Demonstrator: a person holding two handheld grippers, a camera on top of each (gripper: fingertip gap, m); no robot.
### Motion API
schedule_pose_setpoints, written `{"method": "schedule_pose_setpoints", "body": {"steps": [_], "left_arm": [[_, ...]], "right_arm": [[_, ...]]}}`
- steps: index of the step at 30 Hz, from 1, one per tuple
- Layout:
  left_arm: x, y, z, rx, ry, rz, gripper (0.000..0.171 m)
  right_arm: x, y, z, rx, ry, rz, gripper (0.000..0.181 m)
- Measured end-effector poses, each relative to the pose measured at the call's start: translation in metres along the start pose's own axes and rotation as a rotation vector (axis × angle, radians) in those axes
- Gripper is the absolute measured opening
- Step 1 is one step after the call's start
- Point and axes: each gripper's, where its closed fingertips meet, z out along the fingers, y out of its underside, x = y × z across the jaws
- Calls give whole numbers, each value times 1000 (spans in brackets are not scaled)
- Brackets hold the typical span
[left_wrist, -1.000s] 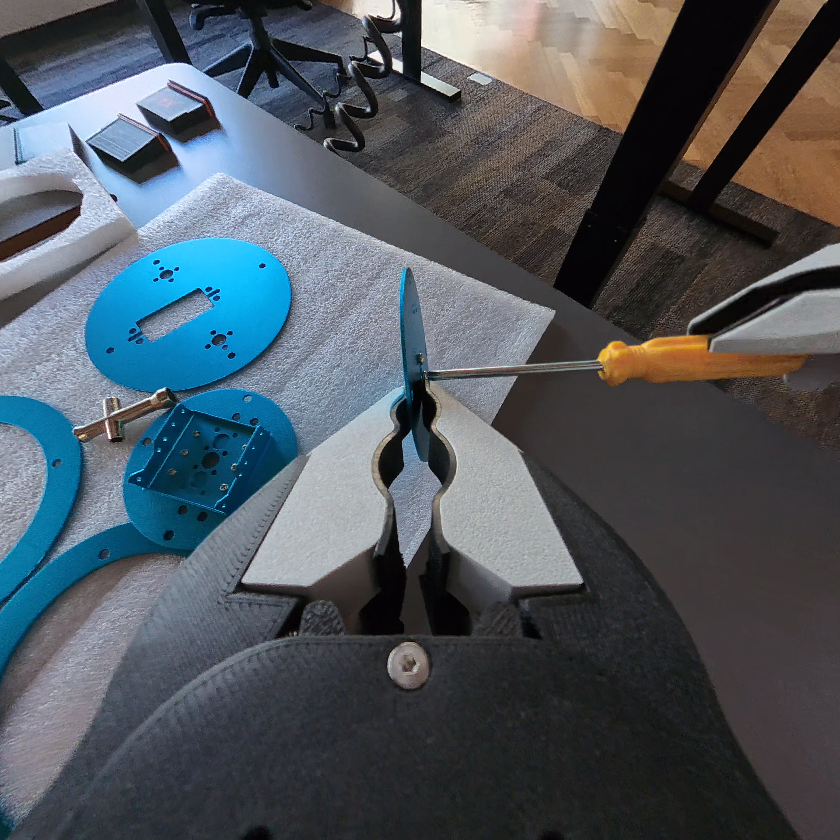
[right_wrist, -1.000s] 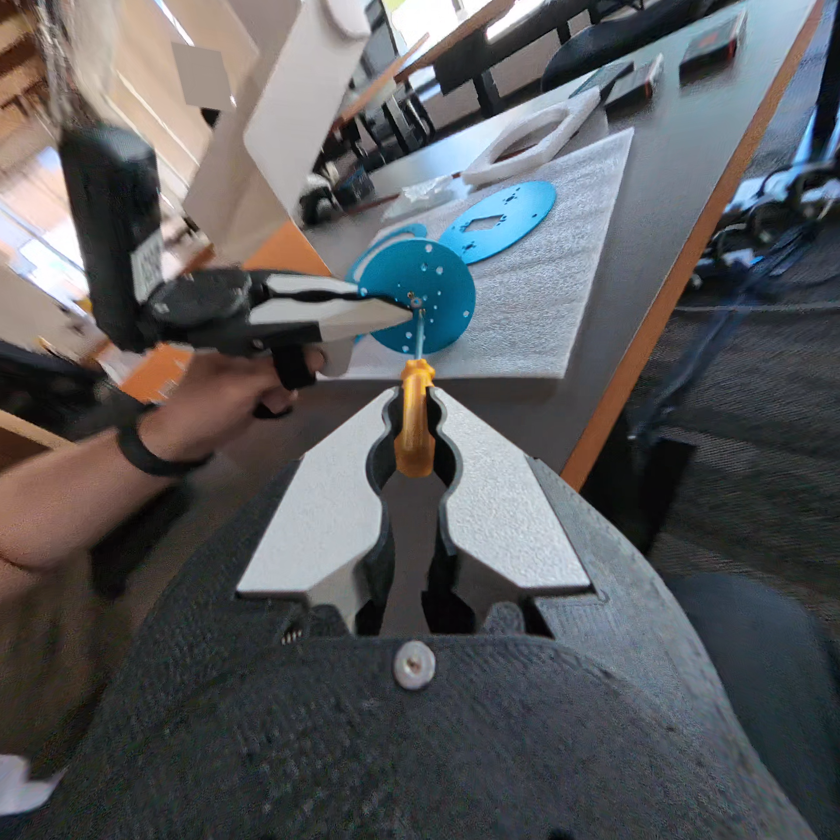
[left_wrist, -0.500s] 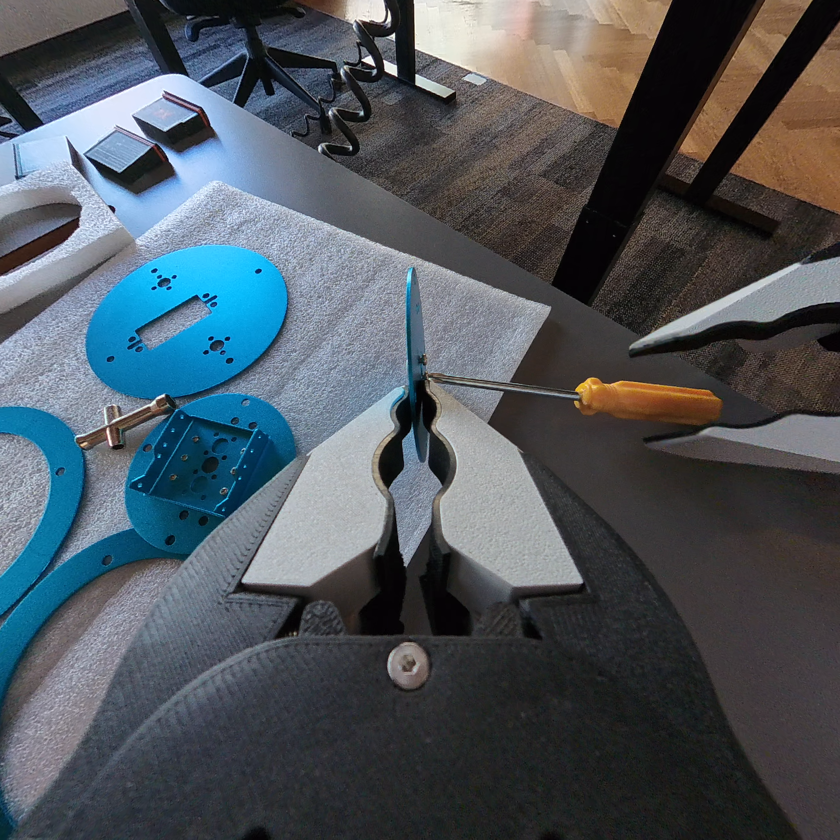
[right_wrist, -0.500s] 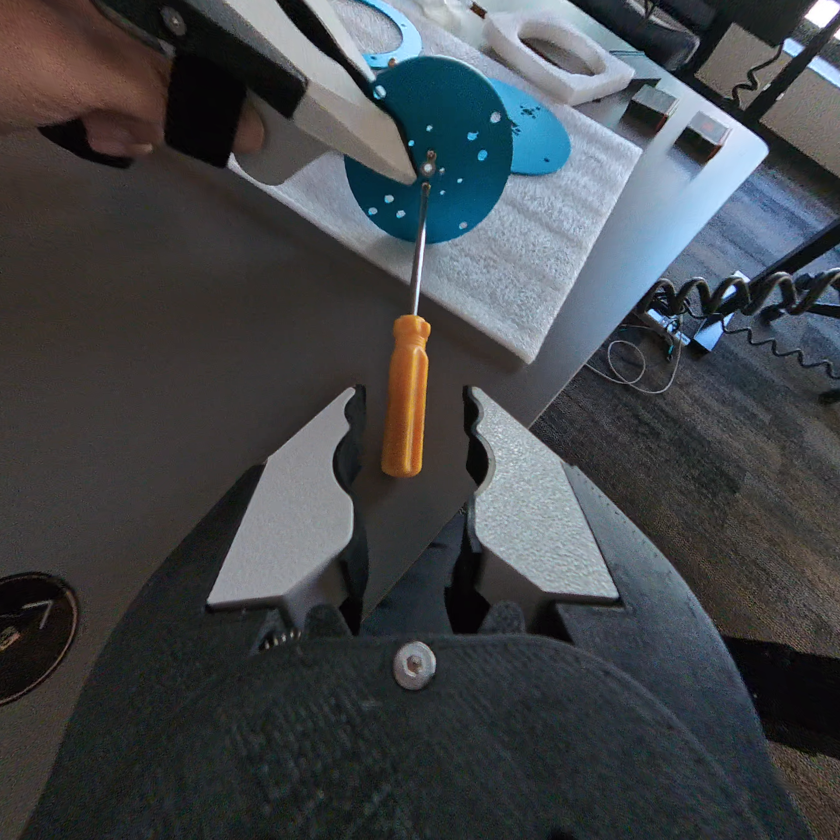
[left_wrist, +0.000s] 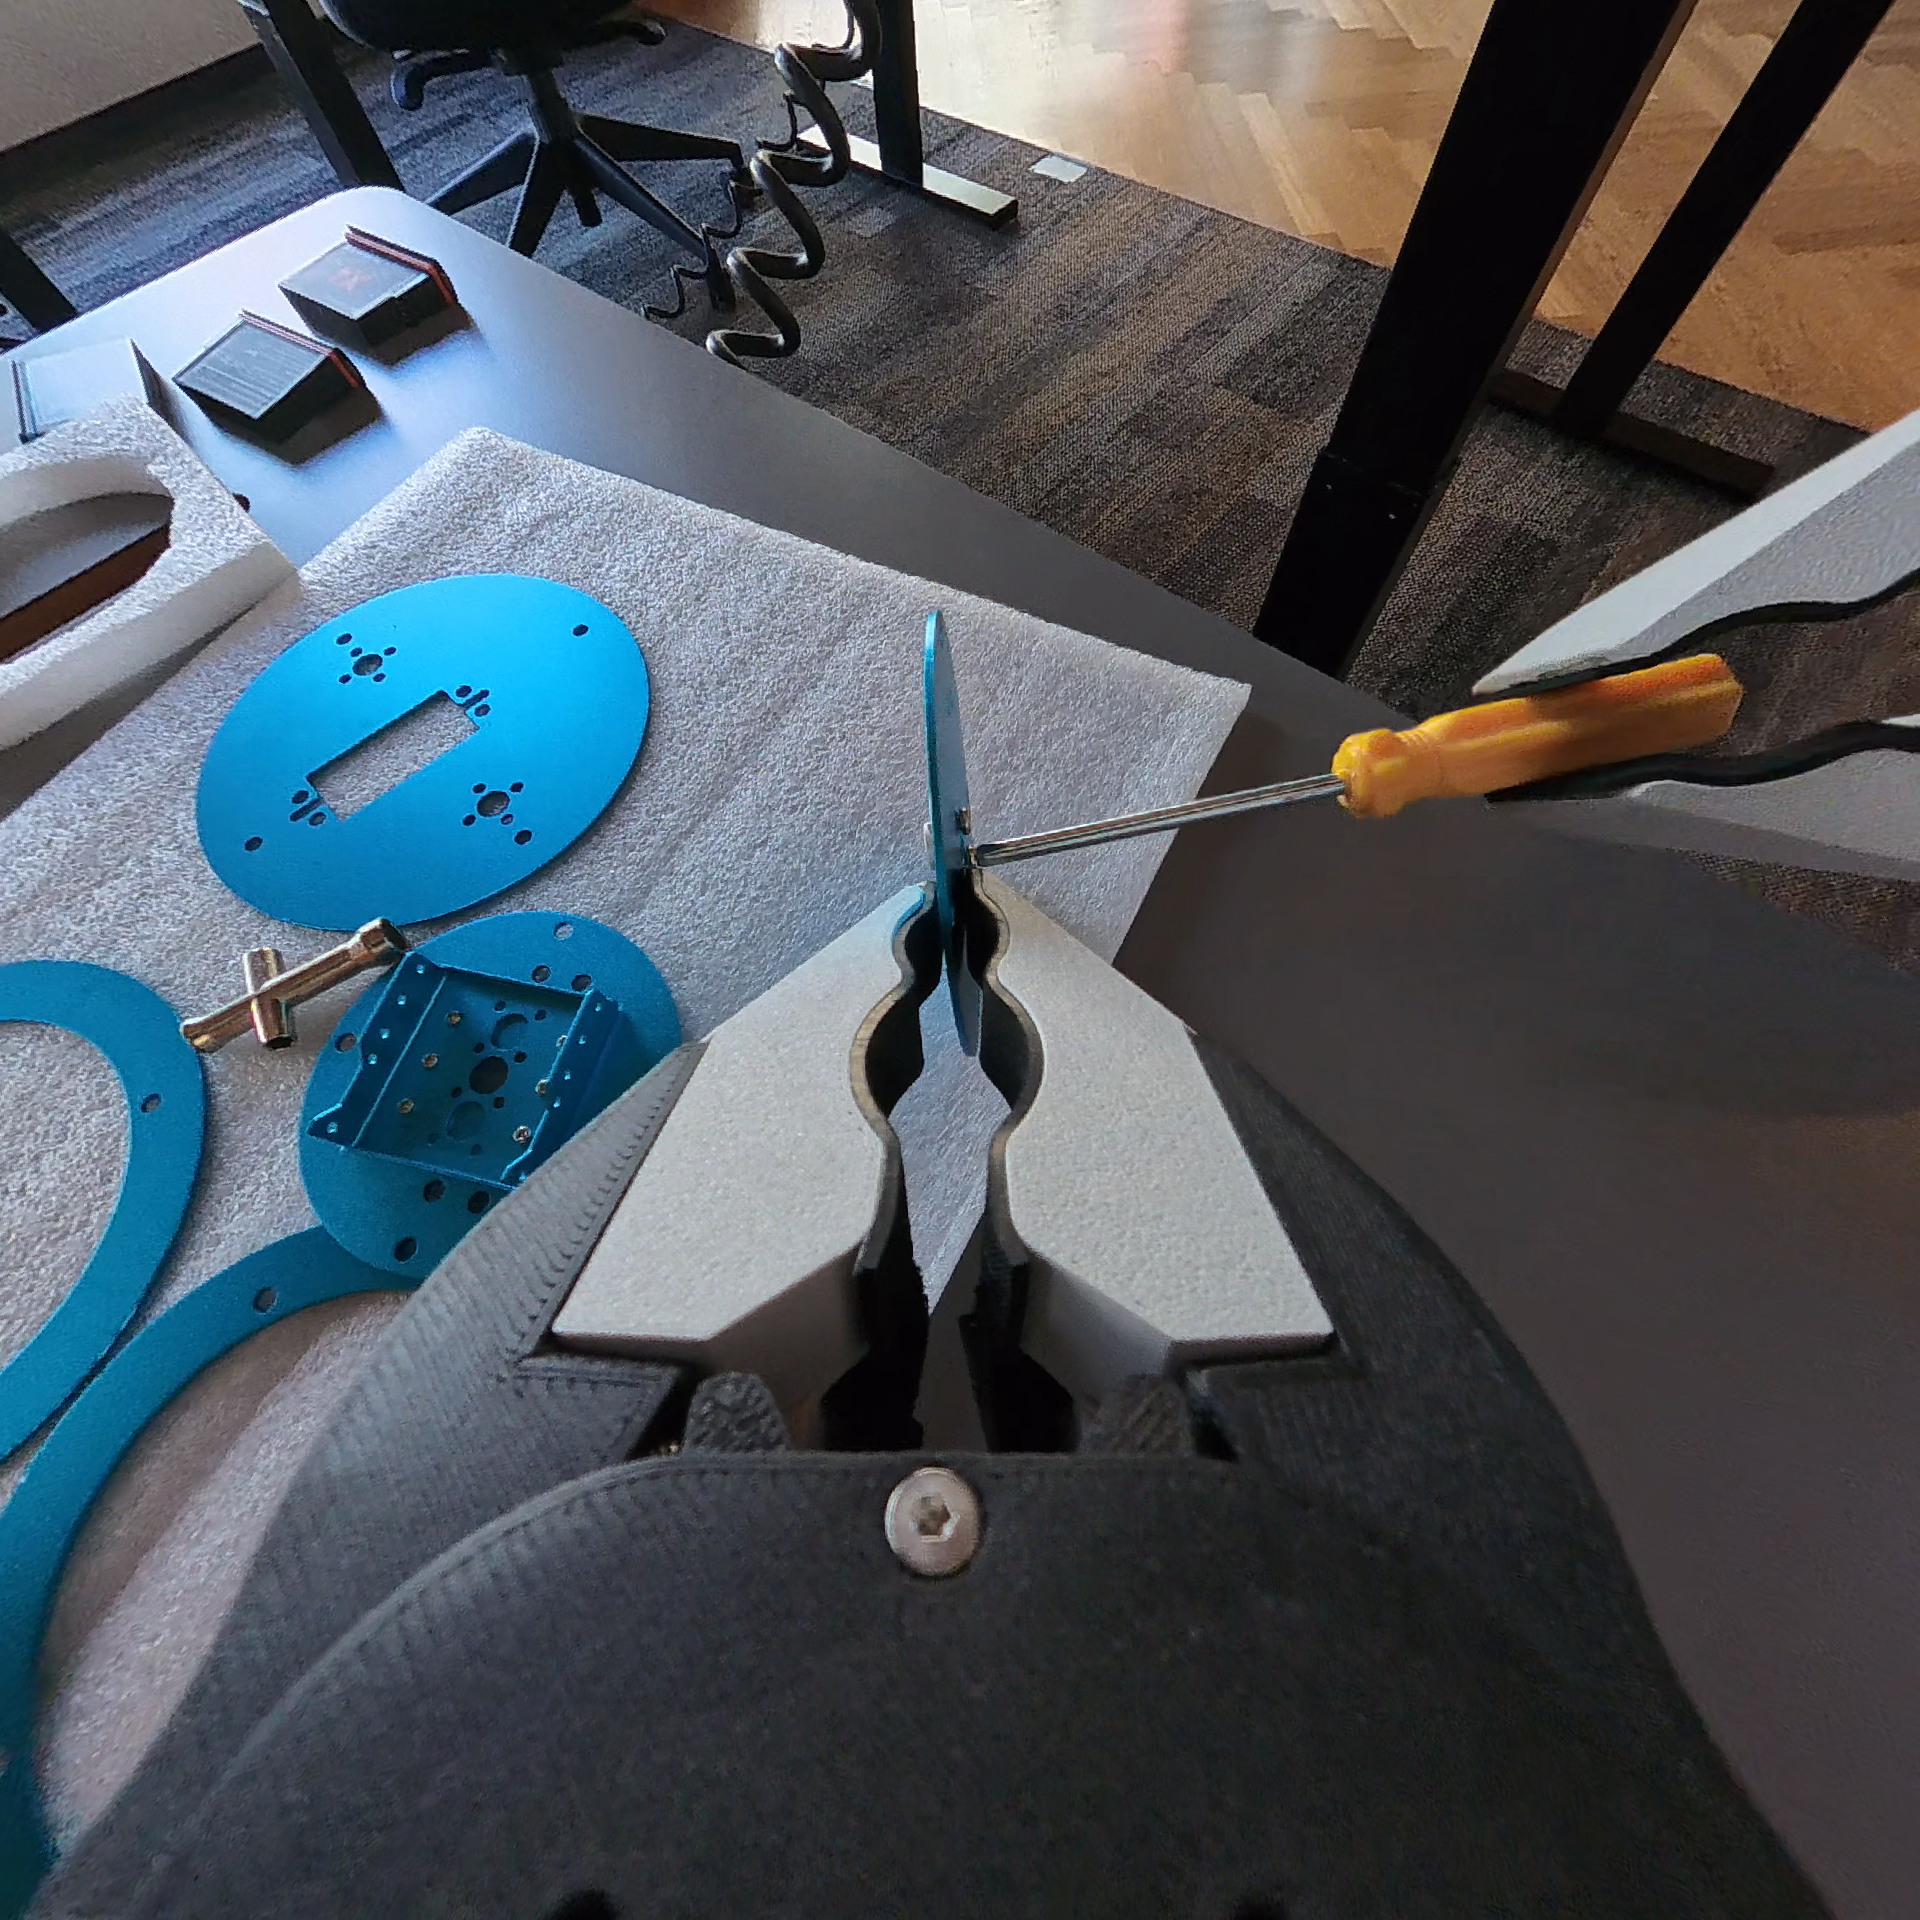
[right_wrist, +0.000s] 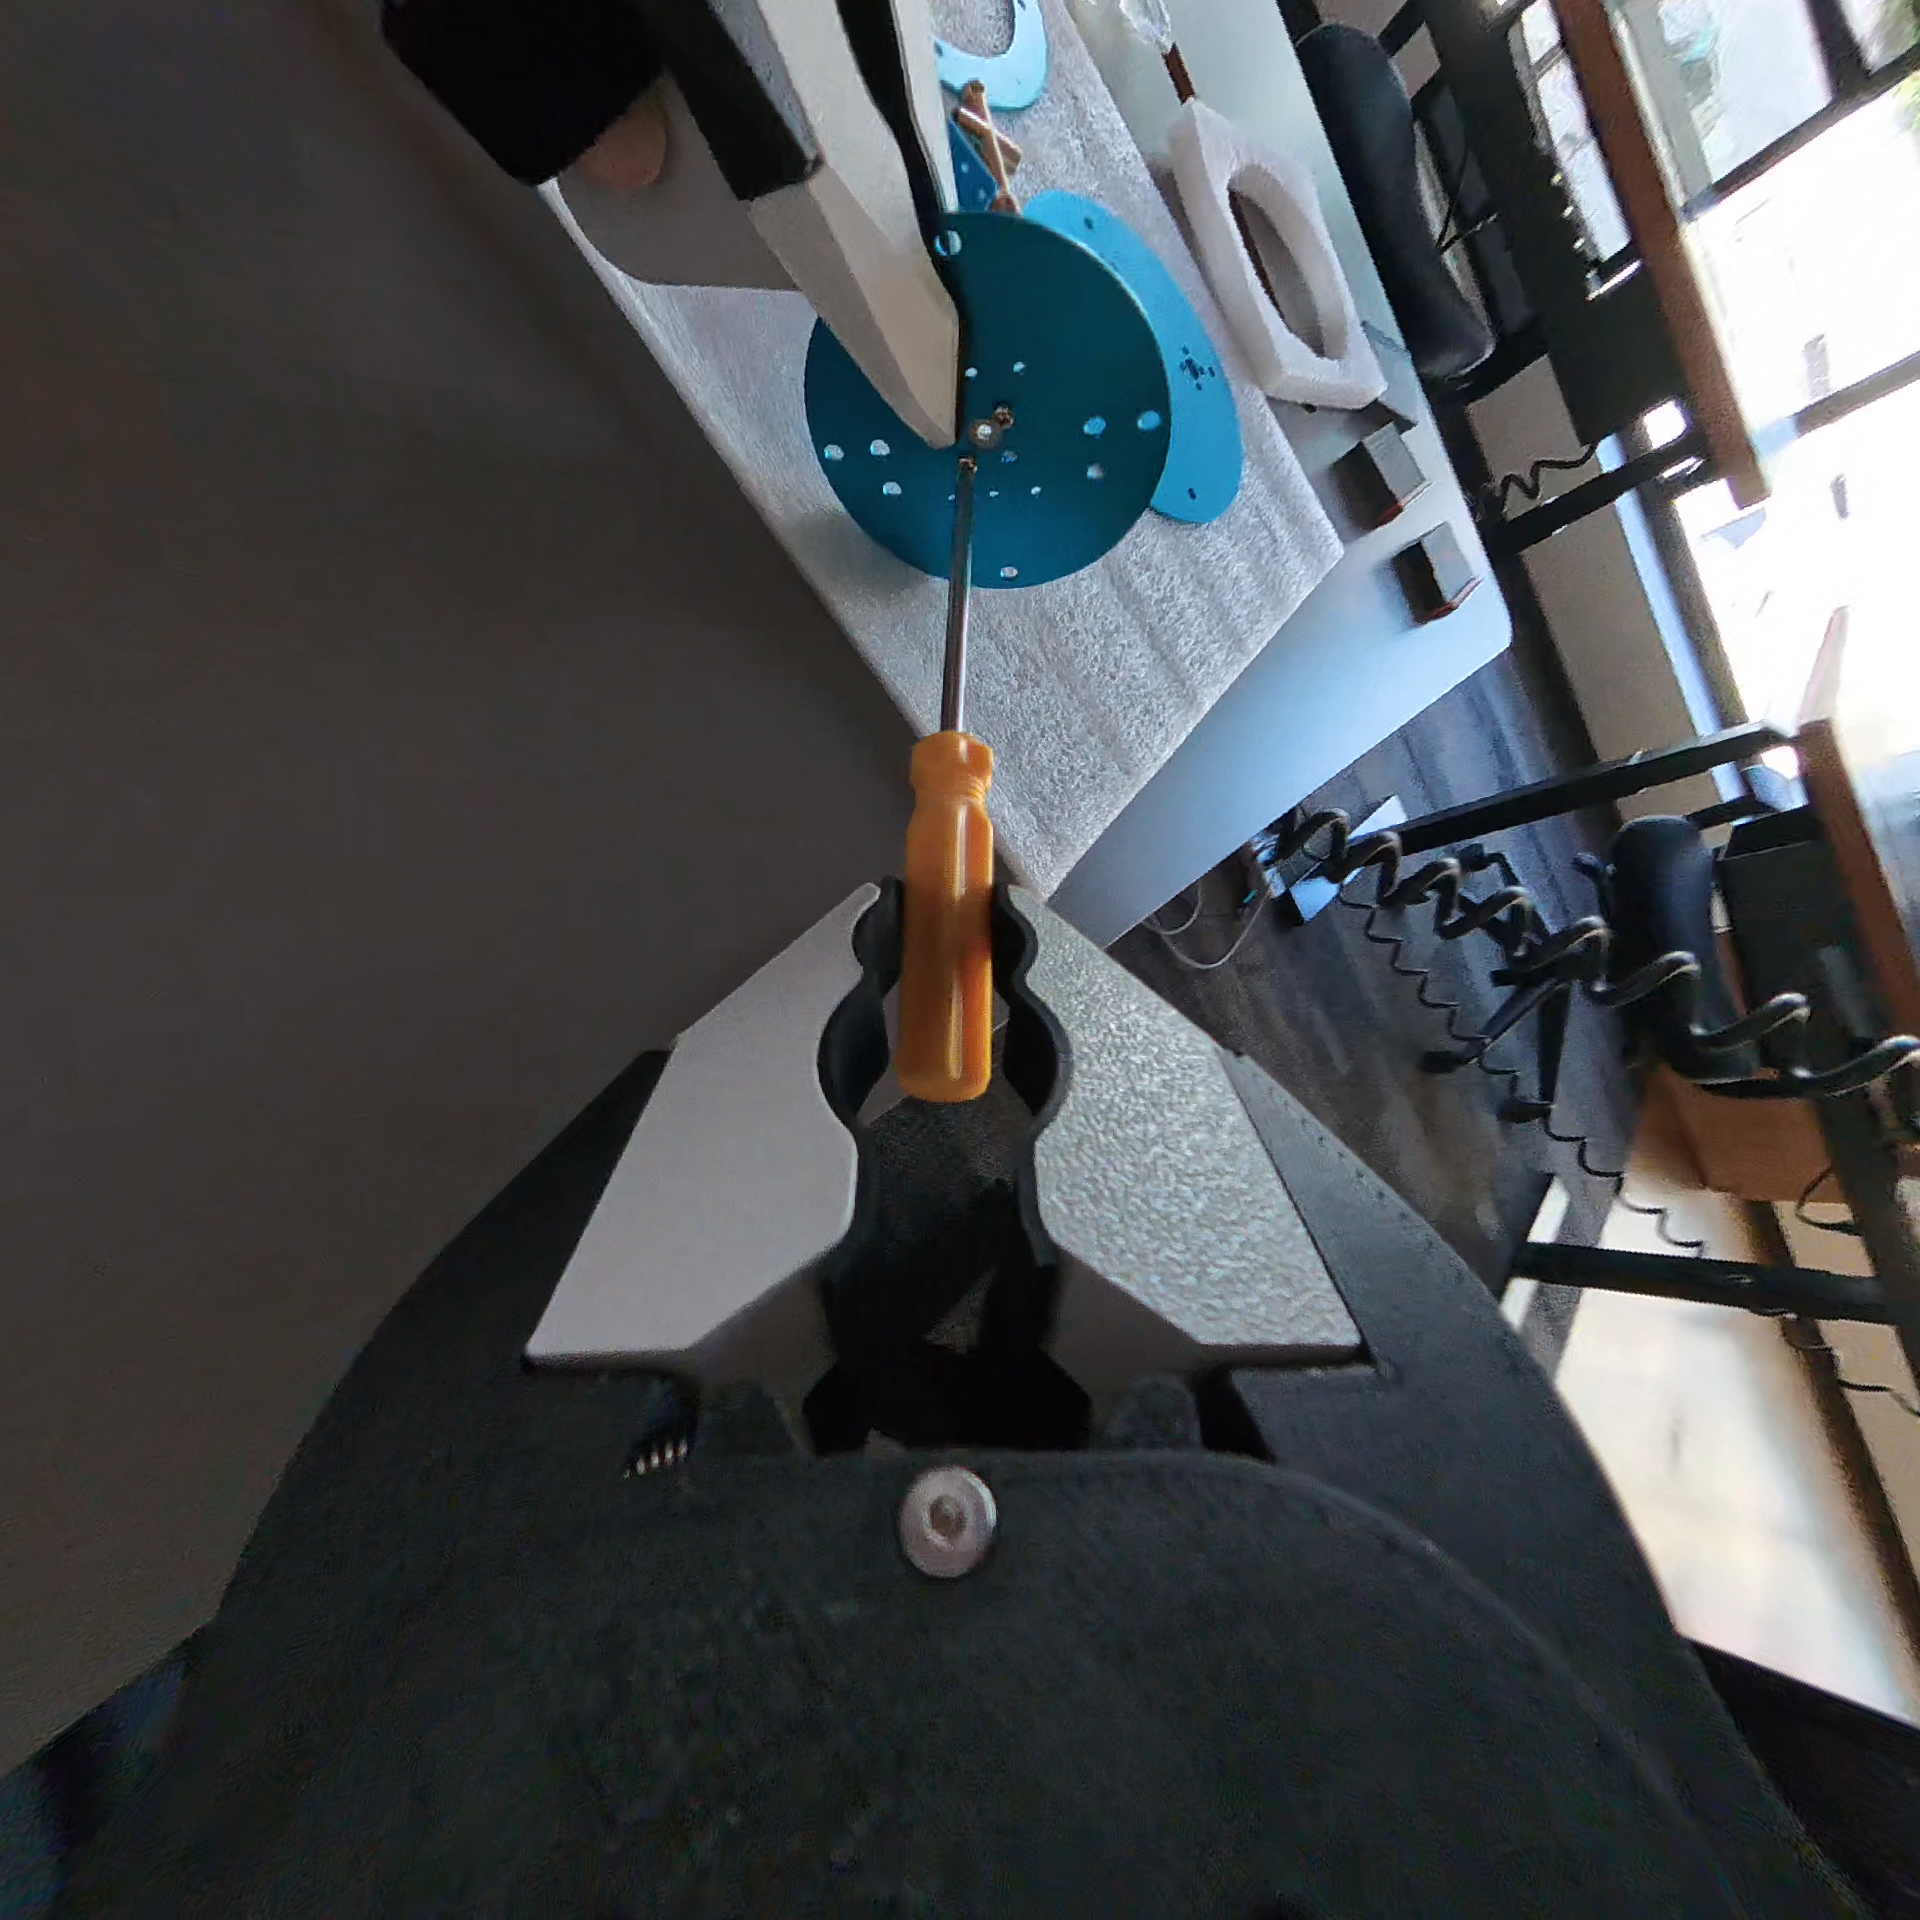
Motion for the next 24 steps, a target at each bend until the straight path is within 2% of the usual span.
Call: {"method": "schedule_pose_setpoints", "body": {"steps": [2, 8, 12, 16, 21, 24], "left_arm": [[-1, 0, 0, -1, -17, 25, 2], [3, -2, 1, 14, -14, 74, 2], [5, -10, -2, 61, -25, 132, 2], [4, -27, -13, 151, -27, 158, 2], [3, -58, -43, 331, -100, 270, 1], [4, -77, -67, 470, -105, 276, 2]], "right_arm": [[-7, 0, 1, 11, -108, 173, 15], [-14, -11, -8, 135, -675, 1169, 15], [-4, -12, -13, 218, -899, 1630, 15], [-2, -24, -24, 313, -1105, 1947, 15], [4, -50, -45, 497, -1338, 2166, 15], [7, -70, -61, 618, -1504, 2273, 15]]}}
